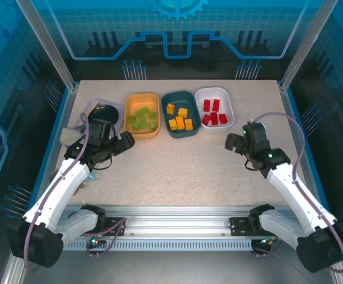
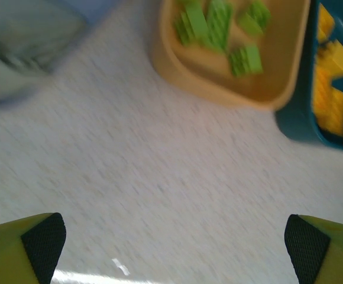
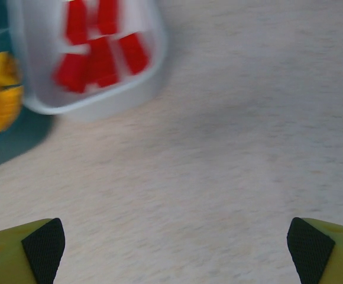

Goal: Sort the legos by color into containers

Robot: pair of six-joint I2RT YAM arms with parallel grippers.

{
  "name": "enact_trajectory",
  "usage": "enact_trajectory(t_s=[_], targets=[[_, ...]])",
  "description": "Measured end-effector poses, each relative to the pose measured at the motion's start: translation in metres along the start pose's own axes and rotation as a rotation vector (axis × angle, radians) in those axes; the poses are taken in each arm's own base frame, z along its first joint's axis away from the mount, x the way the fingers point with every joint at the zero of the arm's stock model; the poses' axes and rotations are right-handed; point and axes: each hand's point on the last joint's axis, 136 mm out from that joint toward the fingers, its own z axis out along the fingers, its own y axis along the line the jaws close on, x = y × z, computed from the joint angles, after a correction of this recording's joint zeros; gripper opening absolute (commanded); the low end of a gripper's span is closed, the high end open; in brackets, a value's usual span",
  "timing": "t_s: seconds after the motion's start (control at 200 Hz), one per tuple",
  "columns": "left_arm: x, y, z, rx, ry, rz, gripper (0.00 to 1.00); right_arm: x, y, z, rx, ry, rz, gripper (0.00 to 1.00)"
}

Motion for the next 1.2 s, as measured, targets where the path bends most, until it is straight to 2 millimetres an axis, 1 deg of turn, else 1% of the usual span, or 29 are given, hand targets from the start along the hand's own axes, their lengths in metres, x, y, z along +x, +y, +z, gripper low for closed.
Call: enact_trajectory(t_s=[0.055, 0.13, 0.195, 0.245, 0.315, 0.37, 0.565, 0.63, 0.7, 0.785, 0.845, 0.87, 0.94, 1.02, 1.06, 1.2], targets=[[-0.009, 0.011, 0.007, -0.052, -0.076, 0.065, 0.99, 0.014, -0.02, 0.014, 0.06, -0.037, -0.029, 1.0], [-0.013, 0.03, 0.021, -0.134, -0.136, 0.164, 0.99, 0.027, -0.035, 0.03, 0.104, -0.055, -0.088, 1.0], [-0.011, 0.042, 0.037, -0.182, -0.146, 0.234, 0.99, 0.029, -0.042, 0.044, 0.13, -0.056, -0.13, 1.0], [-0.008, 0.051, 0.049, -0.202, -0.144, 0.274, 0.99, 0.023, -0.044, 0.053, 0.14, -0.069, -0.153, 1.0], [-0.005, 0.061, 0.065, -0.224, -0.137, 0.307, 0.99, 0.014, -0.039, 0.064, 0.128, -0.103, -0.178, 1.0], [-0.006, 0.067, 0.078, -0.24, -0.129, 0.324, 0.99, 0.008, -0.032, 0.074, 0.103, -0.136, -0.199, 1.0], [-0.024, 0.064, 0.122, -0.21, -0.171, 0.354, 0.99, 0.001, -0.009, 0.114, 0.014, -0.177, -0.279, 1.0], [-0.03, 0.063, 0.133, -0.191, -0.188, 0.357, 0.99, -0.003, -0.005, 0.124, -0.008, -0.177, -0.288, 1.0], [-0.036, 0.062, 0.142, -0.169, -0.205, 0.368, 0.99, -0.012, -0.001, 0.131, -0.033, -0.207, -0.287, 1.0], [-0.046, 0.056, 0.148, -0.13, -0.239, 0.378, 0.99, -0.018, 0.004, 0.13, -0.07, -0.256, -0.288, 1.0], [-0.052, 0.051, 0.146, -0.095, -0.285, 0.385, 0.99, -0.021, 0.007, 0.126, -0.097, -0.314, -0.284, 1.0], [-0.054, 0.048, 0.144, -0.078, -0.312, 0.389, 0.99, -0.019, 0.007, 0.125, -0.103, -0.326, -0.282, 1.0], [-0.051, 0.048, 0.139, -0.046, -0.379, 0.39, 0.99, -0.011, 0.003, 0.126, -0.102, -0.322, -0.281, 1.0], [-0.038, 0.057, 0.141, -0.045, -0.383, 0.391, 0.99, -0.012, 0.003, 0.128, -0.094, -0.324, -0.283, 1.0], [-0.035, 0.058, 0.141, -0.043, -0.388, 0.391, 0.99, -0.013, 0.003, 0.128, -0.091, -0.33, -0.284, 1.0], [-0.048, 0.051, 0.136, -0.021, -0.448, 0.387, 0.99, -0.019, 0.004, 0.126, -0.081, -0.353, -0.289, 1.0]])
